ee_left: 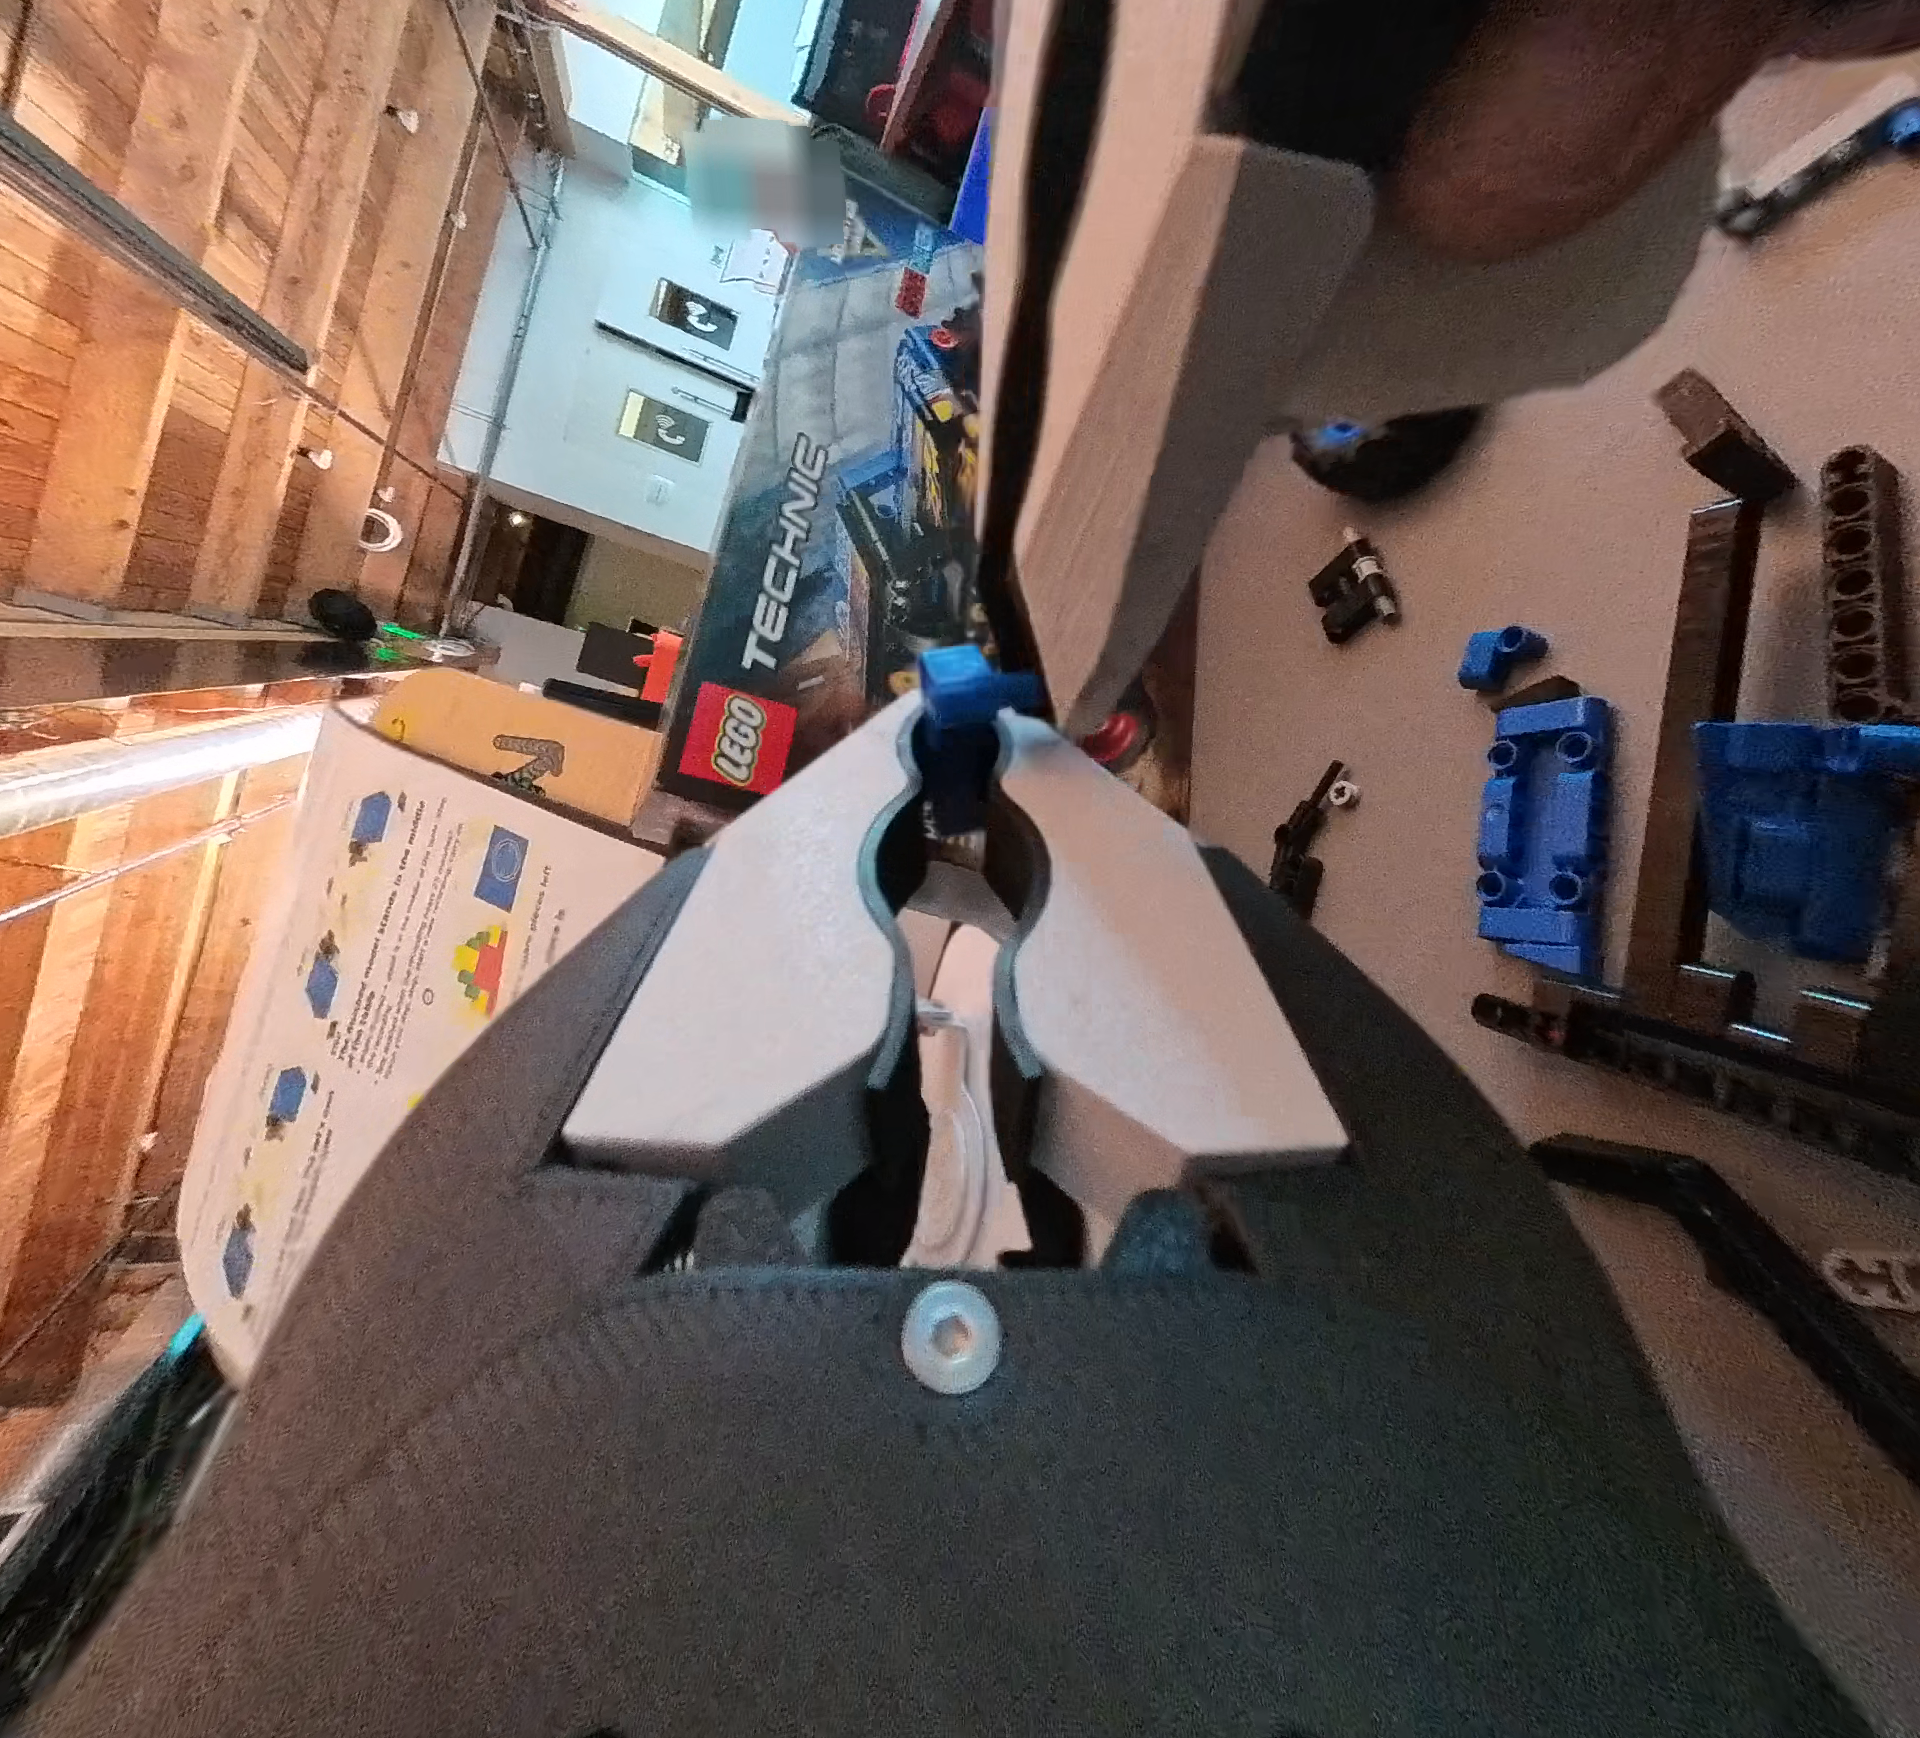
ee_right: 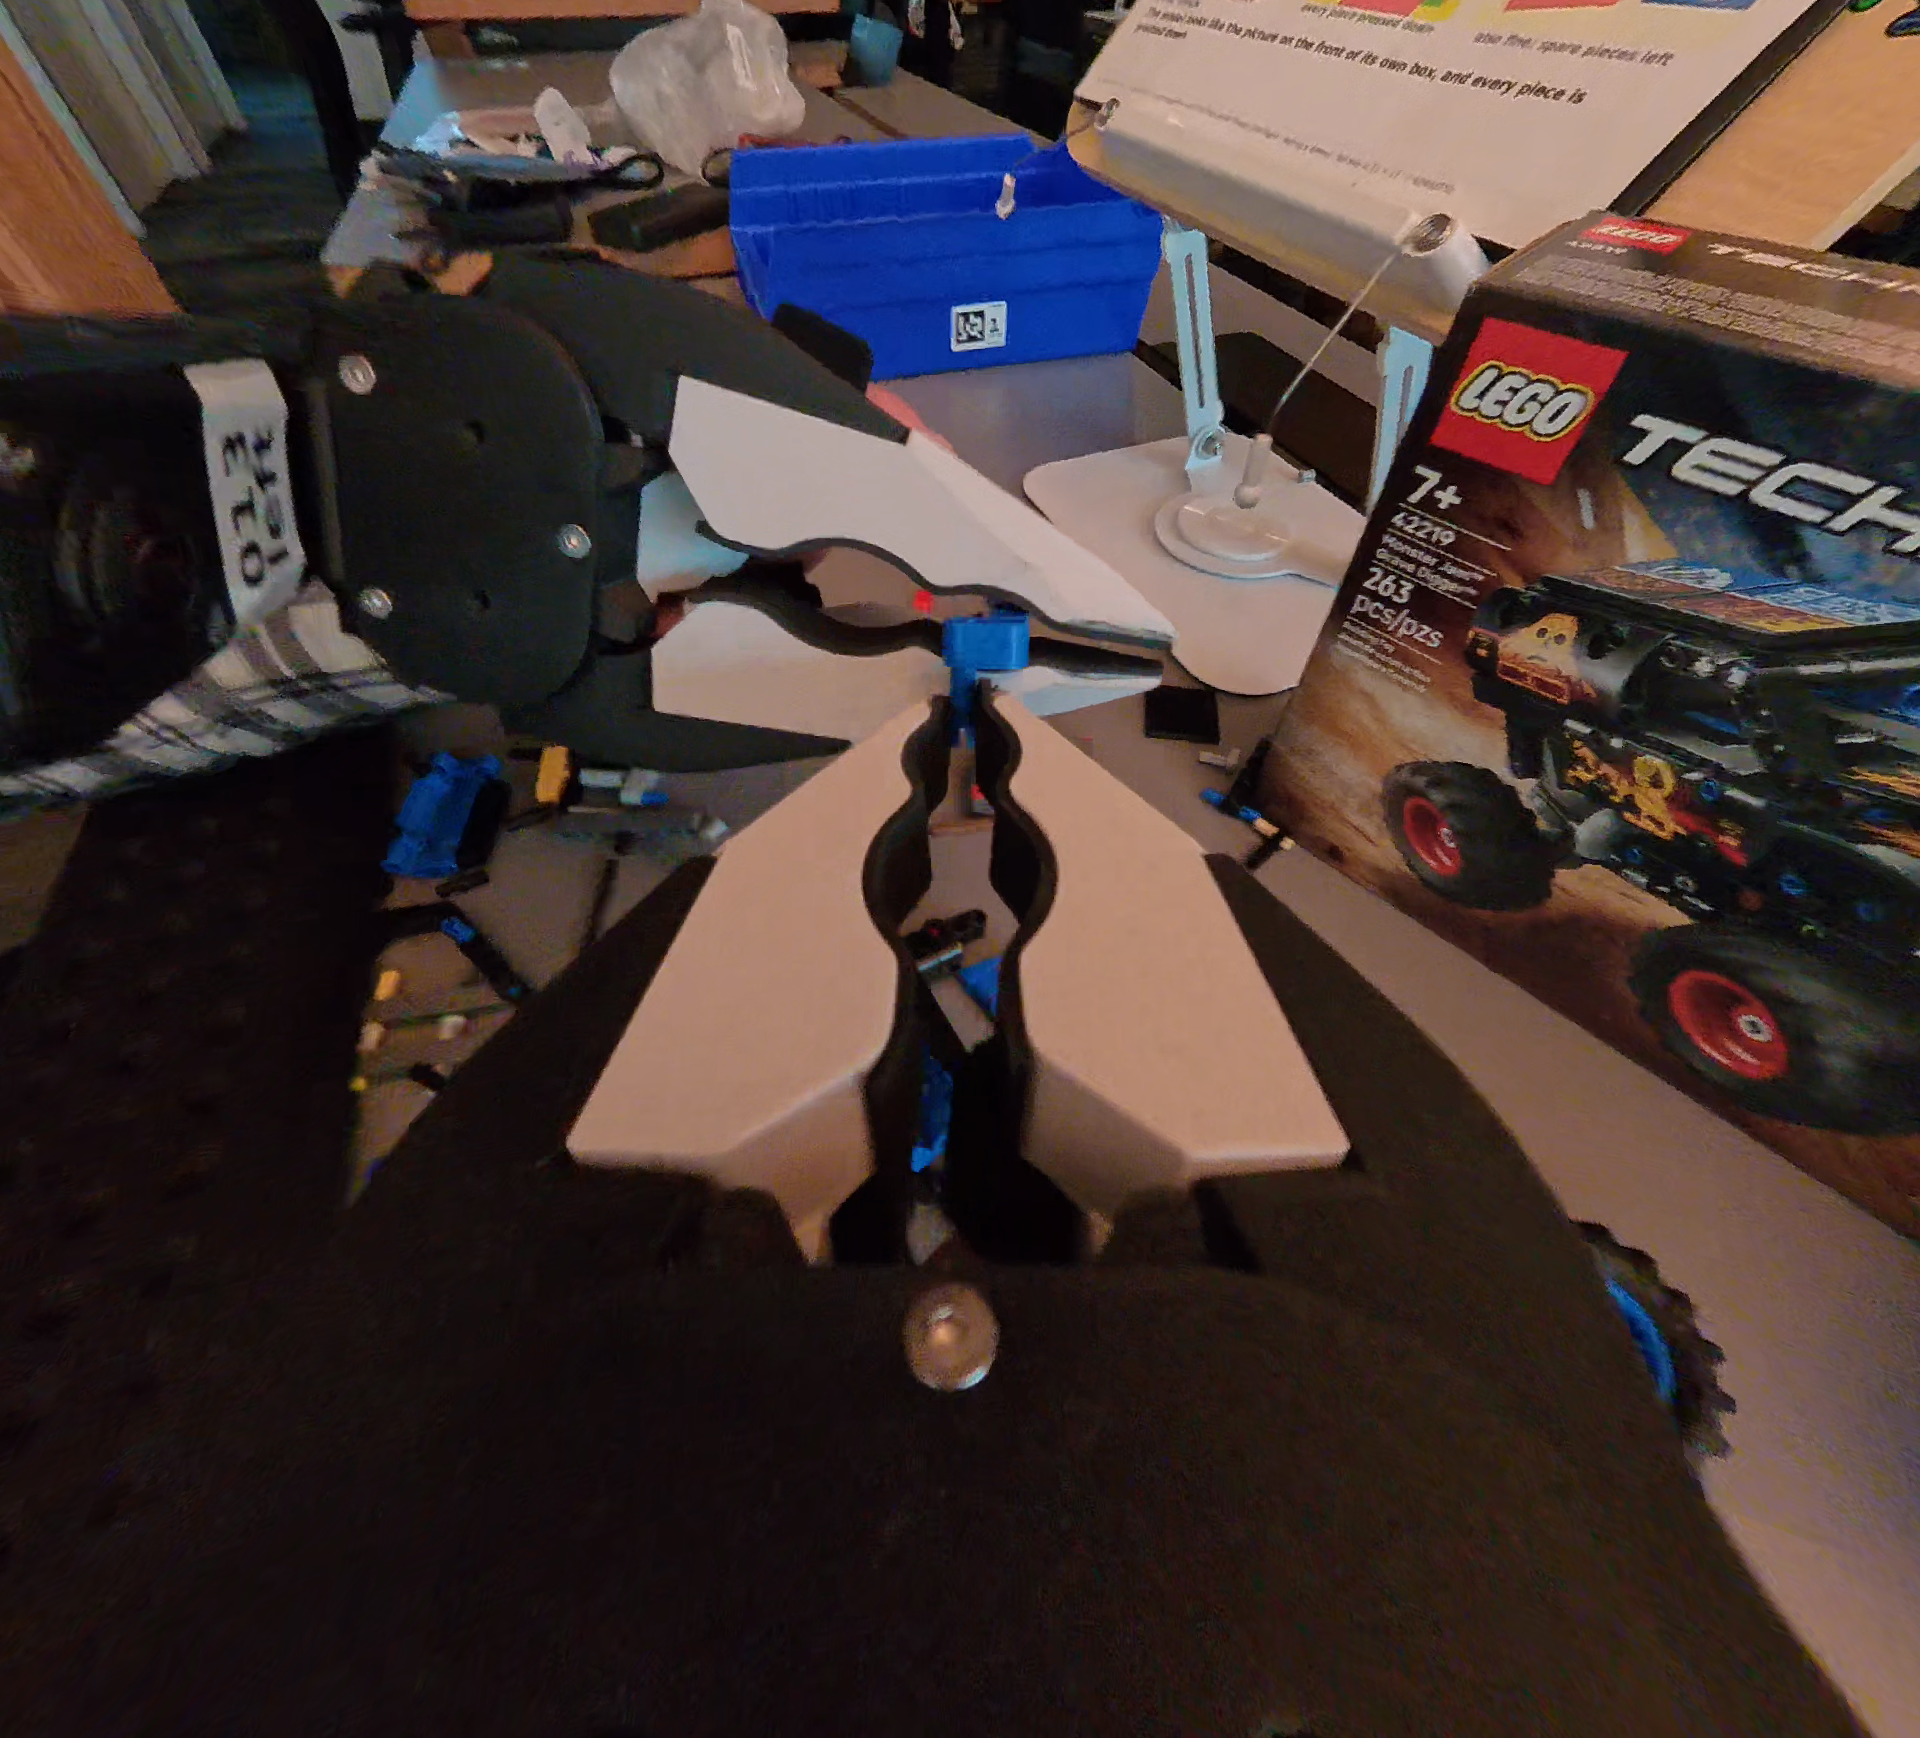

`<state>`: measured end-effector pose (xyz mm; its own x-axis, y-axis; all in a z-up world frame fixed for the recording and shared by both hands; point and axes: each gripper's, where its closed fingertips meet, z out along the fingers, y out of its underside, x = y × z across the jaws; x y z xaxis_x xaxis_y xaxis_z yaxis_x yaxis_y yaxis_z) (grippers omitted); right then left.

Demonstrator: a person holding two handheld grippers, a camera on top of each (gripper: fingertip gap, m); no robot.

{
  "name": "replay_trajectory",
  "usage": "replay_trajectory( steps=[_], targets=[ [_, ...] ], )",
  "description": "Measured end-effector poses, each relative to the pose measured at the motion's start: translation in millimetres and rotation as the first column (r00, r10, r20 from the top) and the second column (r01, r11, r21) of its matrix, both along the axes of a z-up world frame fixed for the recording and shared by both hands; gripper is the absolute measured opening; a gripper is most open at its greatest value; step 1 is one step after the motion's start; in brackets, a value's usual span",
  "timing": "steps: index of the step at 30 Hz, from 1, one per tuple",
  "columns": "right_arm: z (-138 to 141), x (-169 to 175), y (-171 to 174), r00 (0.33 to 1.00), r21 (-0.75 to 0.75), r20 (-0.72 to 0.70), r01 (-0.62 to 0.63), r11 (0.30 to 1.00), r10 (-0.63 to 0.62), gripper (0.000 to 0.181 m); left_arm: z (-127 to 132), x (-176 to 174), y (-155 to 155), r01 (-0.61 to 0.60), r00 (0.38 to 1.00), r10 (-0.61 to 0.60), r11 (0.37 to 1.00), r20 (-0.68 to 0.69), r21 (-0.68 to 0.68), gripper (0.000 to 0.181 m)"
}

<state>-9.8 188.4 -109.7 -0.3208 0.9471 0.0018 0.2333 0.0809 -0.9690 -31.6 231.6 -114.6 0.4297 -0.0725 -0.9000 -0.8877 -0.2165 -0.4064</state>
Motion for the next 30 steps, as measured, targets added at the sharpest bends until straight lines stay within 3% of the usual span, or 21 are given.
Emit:
replay_trajectory(
  steps=[3, 5, 6, 8, 12, 14, 20, 26, 28, 29, 30],
  targets=[
    [-6.4, 4.0, 7.1, 1.0, 0.194, 0.01, 0.016, 0.981, -0.019, 0.002, -5.9, 5.4, -4.7, 0.072, 0.996, -0.069, 0.995, 0.048, -0.073, 0.005],
    [-14.6, 7.0, 11.0, 0.999, 0.401, 0.026, 0.028, 0.916, -0.042, 0.002, -12.9, 12.0, -9.2, 0.141, 0.989, -0.135, 0.984, 0.056, -0.111, 0.011],
    [-20.1, 7.6, 13.8, 0.998, 0.47, 0.04, 0.029, 0.882, -0.055, 0.002, -13.4, 13.1, -11.8, 0.158, 0.986, -0.15, 0.981, 0.076, -0.114, 0.02],
    [-26.4, 9.2, 16.8, 0.997, 0.561, 0.048, 0.02, 0.827, -0.056, 0.002, -11.0, 18.7, -18.6, 0.216, 0.975, -0.206, 0.969, 0.087, -0.12, 0.023],
    [-25.3, 13.1, 7.8, 1.0, 0.639, 0.028, -0.021, 0.769, 0.004, 0.002, -14.3, 35.8, -26.1, 0.311, 0.947, -0.291, 0.939, 0.136, -0.15, 0.021],
    [-30.9, 14.1, 3.8, 0.999, 0.686, 0.04, -0.047, 0.726, 0.027, 0.002, -21.7, 36.9, -28.1, 0.318, 0.946, -0.297, 0.929, 0.132, -0.189, 0.014],
    [-33.4, 15.5, -1.1, 0.998, 0.72, 0.042, -0.064, 0.691, 0.048, 0.002, -20.7, 37.9, -34.7, 0.327, 0.943, -0.307, 0.922, 0.125, -0.207, 0.012],
    [-26.6, 15.0, -5.6, 0.997, 0.692, -0.024, -0.037, 0.72, 0.075, 0.001, -12.0, 42.7, -43.5, 0.39, 0.904, -0.337, 0.901, 0.262, -0.187, 0.008],
    [-54.3, 16.7, 20.9, 0.997, 0.724, 0.081, -0.048, 0.688, -0.015, 0.002, 26.0, 54.4, -57.6, 0.487, 0.808, -0.435, 0.873, 0.396, -0.035, 0.007],
    [-63.3, 19.4, 25.6, 0.995, 0.701, 0.102, -0.062, 0.71, -0.013, 0.002, 35.0, 47.4, -62.0, 0.467, 0.832, -0.425, 0.884, 0.357, -0.035, 0.007],
    [-60.1, 20.4, 22.2, 0.996, 0.674, 0.089, -0.065, 0.736, 0.006, 0.002, 26.0, 35.9, -60.9, 0.435, 0.855, -0.378, 0.896, 0.354, -0.094, 0.006]
  ],
)
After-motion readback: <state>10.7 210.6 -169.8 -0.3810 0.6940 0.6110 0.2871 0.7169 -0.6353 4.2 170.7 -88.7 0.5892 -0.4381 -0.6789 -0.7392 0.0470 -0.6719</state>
